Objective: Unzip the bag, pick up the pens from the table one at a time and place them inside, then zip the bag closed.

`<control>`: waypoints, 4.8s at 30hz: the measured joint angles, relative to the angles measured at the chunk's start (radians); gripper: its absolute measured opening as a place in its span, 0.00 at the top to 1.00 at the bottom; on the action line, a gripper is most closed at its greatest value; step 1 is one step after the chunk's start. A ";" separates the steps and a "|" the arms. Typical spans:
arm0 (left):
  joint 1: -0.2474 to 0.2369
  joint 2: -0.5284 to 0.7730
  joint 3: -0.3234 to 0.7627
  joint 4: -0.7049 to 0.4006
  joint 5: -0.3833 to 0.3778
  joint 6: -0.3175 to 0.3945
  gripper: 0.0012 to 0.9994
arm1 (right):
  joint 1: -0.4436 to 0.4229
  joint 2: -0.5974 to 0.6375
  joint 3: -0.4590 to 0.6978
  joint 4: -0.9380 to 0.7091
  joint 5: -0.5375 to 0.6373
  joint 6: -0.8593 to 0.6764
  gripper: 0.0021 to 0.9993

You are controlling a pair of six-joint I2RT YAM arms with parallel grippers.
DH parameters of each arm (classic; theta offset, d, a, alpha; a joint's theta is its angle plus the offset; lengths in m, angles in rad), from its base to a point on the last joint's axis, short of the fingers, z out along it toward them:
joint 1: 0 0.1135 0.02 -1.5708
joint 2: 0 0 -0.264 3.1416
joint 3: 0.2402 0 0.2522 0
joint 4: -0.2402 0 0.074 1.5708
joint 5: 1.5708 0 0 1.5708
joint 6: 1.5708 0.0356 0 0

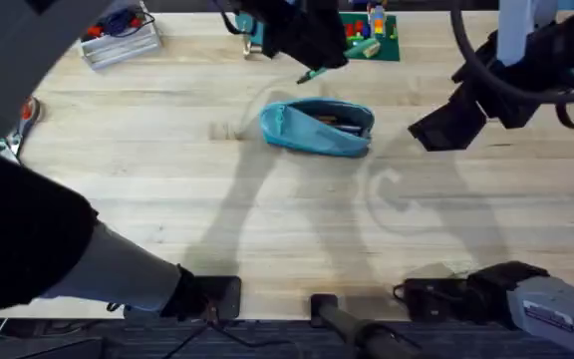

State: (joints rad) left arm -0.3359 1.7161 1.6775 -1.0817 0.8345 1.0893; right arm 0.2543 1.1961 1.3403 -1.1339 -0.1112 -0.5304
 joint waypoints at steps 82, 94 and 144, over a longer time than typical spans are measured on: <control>-0.135 0.260 0.373 -0.309 -0.417 -0.072 0.96 | 0.000 0.000 0.000 0.000 0.000 0.000 0.00; -0.170 0.259 0.373 -0.309 -0.512 -0.072 0.96 | 0.000 0.000 0.000 0.000 0.000 0.000 0.00; -0.232 0.400 0.268 -0.264 -0.455 -0.073 0.96 | 0.000 0.000 0.000 0.000 0.000 0.000 0.00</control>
State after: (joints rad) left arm -0.5682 2.1159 1.9459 -1.3453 0.3798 1.0164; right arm 0.2543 1.1961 1.3403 -1.1339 -0.1112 -0.5304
